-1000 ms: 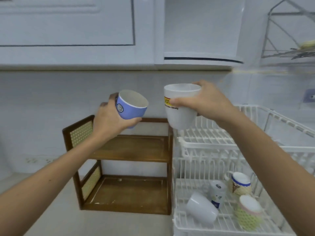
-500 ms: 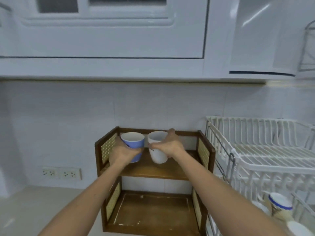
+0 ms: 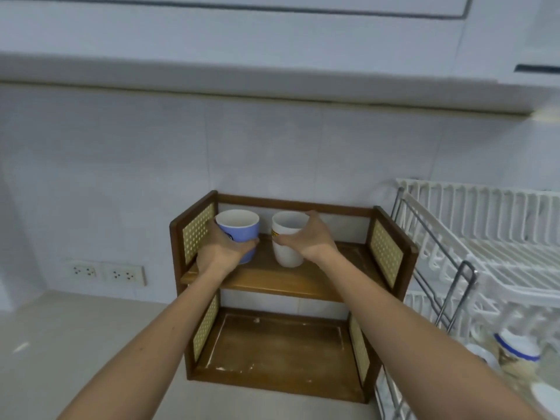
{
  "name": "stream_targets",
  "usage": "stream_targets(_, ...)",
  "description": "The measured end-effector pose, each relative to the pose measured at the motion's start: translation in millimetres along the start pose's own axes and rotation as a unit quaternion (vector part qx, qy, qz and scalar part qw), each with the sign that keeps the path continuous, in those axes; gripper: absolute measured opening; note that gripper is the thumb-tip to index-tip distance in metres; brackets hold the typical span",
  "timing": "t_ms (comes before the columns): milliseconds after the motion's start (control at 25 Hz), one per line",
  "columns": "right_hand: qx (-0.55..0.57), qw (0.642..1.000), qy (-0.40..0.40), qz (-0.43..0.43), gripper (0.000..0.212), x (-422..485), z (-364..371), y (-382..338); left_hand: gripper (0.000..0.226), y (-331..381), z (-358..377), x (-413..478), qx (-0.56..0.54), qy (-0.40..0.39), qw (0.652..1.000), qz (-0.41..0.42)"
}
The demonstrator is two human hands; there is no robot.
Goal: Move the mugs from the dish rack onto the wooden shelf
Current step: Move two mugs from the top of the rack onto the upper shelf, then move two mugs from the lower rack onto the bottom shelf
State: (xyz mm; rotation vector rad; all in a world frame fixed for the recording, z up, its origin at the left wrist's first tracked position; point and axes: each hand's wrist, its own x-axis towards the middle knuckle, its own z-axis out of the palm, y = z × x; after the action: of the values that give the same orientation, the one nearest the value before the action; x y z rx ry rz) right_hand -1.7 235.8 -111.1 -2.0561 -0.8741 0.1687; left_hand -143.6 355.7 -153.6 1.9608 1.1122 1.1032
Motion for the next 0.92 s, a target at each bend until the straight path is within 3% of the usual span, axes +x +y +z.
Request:
stream_targets(200,0.012,0.999,-0.032,-0.009,0.116,-17.9,-10.1,-2.1,0.085,6.3,-5.4,-16.2,-0.002,-0.021,0.999,0.026)
stream_targets(400,0.044,0.992,0.026,-0.111,0.079,-112.3,-55.3,7.2,0.077,29.7,-7.7,-93.1,-0.004,0.015,0.995,0.095)
stream_targets(560,0.108,0.971,0.077,-0.199,0.056,-216.5,-98.7,62.4,0.051,45.4,5.4,-190.1,-0.096,-0.061,0.97,0.216)
stream_targets(640,0.068,0.965,0.114,-0.228,0.037,-249.7,-128.2,104.9,0.044,55.6,13.5,-234.1,-0.123,-0.111,0.937,0.307)
stream_targets(800,-0.067,0.989,0.089,-0.102,0.021,-260.9,-194.4,202.1,0.022,77.1,53.6,-289.1,-0.121,-0.241,0.802,0.533)
stream_targets(840,-0.13,0.988,0.064,-0.053,0.02,-255.3,-208.6,226.3,0.021,84.7,72.1,-298.8,-0.094,-0.28,0.788,0.54)
stream_targets(880,-0.217,0.976,0.021,-0.008,0.024,-246.7,-219.8,247.7,0.023,92.4,92.6,-308.8,-0.065,-0.322,0.802,0.499)
stream_targets(920,-0.318,0.947,-0.031,0.021,0.031,-236.1,-228.2,267.1,0.028,100.1,112.7,-318.7,-0.043,-0.367,0.838,0.402)
